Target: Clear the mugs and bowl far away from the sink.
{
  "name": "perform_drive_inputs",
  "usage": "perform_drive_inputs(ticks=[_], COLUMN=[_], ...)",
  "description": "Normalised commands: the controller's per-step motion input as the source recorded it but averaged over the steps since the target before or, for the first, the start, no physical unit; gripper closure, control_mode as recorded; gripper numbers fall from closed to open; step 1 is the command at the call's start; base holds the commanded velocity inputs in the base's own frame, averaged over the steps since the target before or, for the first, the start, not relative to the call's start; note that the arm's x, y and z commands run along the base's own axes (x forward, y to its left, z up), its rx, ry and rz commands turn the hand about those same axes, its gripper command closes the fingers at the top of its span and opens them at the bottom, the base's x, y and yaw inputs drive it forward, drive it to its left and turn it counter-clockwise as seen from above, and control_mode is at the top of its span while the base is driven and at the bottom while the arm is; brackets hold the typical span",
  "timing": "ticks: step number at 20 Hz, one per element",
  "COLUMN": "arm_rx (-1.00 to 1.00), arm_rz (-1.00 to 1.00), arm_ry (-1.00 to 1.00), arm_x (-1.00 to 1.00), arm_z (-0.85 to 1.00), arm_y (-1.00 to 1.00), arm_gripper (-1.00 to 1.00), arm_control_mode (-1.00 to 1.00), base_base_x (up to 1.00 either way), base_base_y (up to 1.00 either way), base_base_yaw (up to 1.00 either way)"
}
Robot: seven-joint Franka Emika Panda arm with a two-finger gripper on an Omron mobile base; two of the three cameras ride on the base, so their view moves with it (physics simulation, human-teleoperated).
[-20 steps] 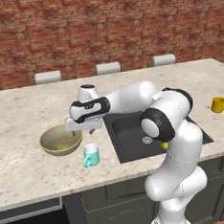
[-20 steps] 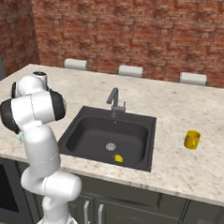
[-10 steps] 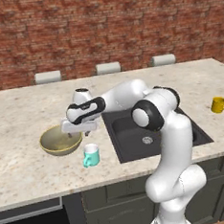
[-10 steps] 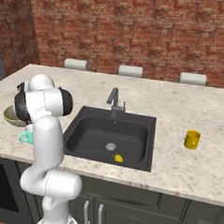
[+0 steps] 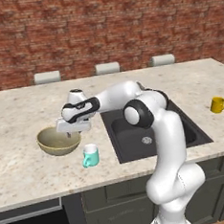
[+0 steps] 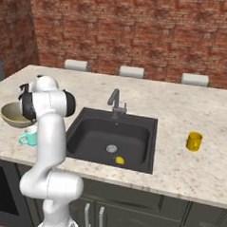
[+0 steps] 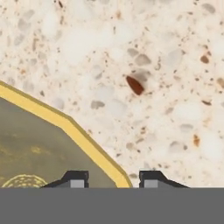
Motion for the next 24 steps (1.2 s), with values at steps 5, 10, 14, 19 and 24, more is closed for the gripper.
perform_drive_inputs(ticks=[5, 10, 14, 19, 24], arm_rx=[0.0, 0.05, 0.17, 0.14, 0.01], arm_rz=[-0.01, -0.12, -0.26, -0.07, 0.17], arm_ry=[0.0, 0.09, 0.17, 0.11, 0.11], arm_x=[-0.09, -0.16, 0.0, -0.62, -1.0], arm_z=[0.02, 1.0, 1.0, 1.0, 0.41], arm_y=[0.31, -0.47, -0.98, -0.79, -0.04], arm_gripper=[1.0, 1.0, 1.0, 1.0, 1.0], arm_control_mode=[-1.0, -1.0, -1.0, -1.0, -1.0], base_base_x=[0.0, 0.0, 0.0, 0.0, 0.0], base_base_y=[0.0, 0.0, 0.0, 0.0, 0.0], base_base_yaw=[0.0, 0.0, 0.0, 0.0, 0.0])
